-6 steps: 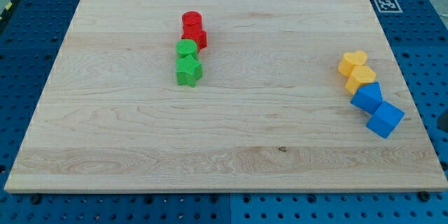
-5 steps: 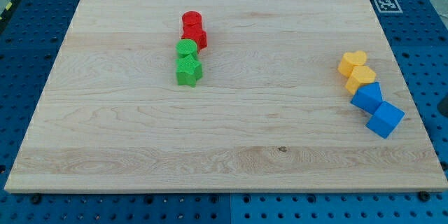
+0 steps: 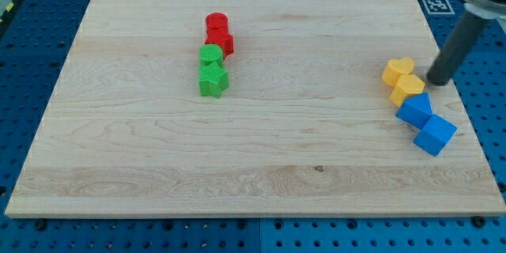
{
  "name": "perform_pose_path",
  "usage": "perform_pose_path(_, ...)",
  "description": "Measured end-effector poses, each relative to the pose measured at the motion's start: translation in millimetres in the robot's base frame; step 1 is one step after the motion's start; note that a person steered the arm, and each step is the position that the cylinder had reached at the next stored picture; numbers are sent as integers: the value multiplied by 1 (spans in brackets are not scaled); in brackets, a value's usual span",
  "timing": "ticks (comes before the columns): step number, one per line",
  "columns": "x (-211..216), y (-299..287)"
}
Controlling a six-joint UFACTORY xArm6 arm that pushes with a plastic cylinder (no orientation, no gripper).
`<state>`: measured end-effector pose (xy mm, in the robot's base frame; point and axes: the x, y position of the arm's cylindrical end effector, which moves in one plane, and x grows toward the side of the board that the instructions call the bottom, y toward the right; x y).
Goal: Push the yellow heart towards the center
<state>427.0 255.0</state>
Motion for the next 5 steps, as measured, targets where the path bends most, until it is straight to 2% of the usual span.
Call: perform_pose_path(5,-22,-80)
